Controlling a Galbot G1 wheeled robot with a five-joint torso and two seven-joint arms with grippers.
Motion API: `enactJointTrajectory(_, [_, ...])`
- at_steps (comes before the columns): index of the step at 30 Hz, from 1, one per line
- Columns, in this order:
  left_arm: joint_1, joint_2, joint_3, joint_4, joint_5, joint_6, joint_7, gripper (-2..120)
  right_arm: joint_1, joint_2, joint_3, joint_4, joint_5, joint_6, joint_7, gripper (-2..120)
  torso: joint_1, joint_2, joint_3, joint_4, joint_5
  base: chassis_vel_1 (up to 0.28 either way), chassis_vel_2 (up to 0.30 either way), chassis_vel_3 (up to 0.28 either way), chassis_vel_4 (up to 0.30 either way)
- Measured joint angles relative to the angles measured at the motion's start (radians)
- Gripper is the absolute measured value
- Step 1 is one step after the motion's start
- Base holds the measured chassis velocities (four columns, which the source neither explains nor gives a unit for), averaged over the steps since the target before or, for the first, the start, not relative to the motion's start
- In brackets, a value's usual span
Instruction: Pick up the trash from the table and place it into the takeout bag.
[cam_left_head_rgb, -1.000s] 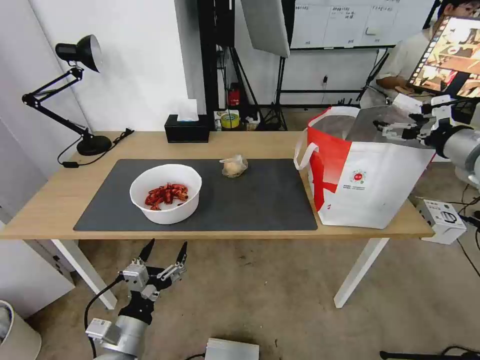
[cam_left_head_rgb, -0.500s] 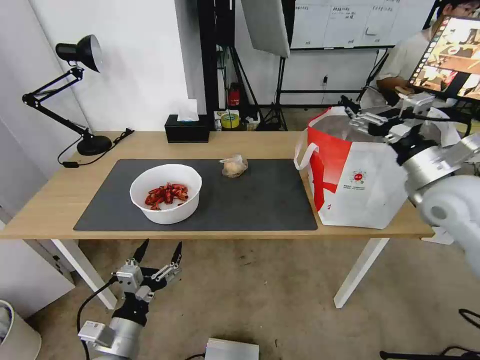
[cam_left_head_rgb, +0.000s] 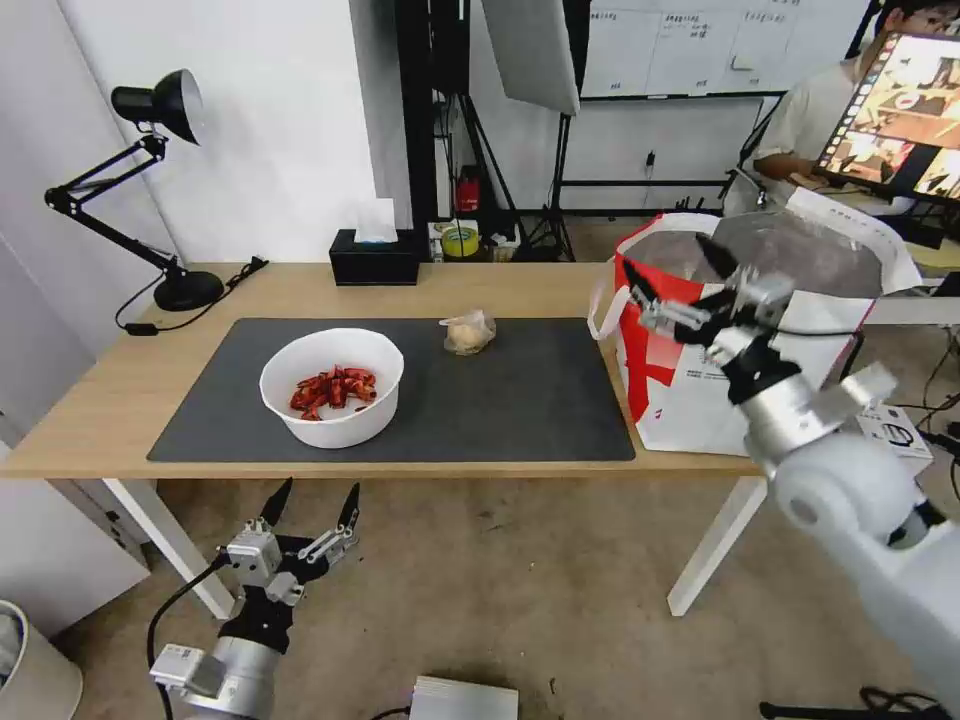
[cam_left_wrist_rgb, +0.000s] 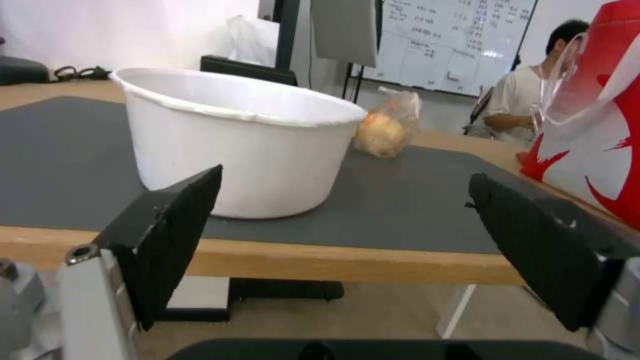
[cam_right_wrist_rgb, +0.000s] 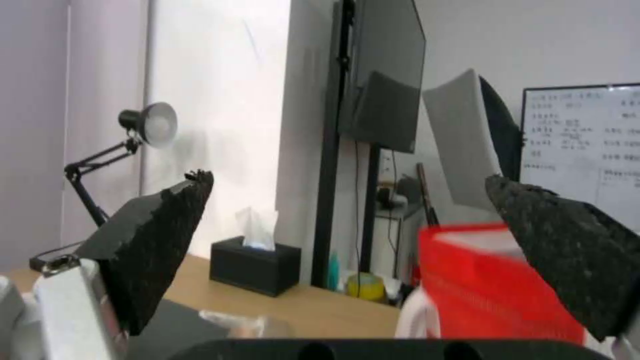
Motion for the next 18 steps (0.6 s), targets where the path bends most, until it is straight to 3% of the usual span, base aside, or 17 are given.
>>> enactJointTrajectory(10, [0.001, 0.005, 0.006, 0.01, 0.006, 0.0, 0.001, 100, -0.21, 0.124, 0.11, 0.031, -0.1, 0.016, -0.008, 100, 0.0, 0.0, 0.0, 0.0001, 0.0, 0.0, 0.0, 0.0, 0.0])
enactJointTrajectory(18, [0.006, 0.008, 0.011, 0.018, 0.014, 0.001, 0.003, 100, -0.341, 0.236, 0.14, 0.048, -0.167, 0.024, 0.004, 100, 0.0, 0.0, 0.0, 0.0, 0.0, 0.0, 0.0, 0.0, 0.0])
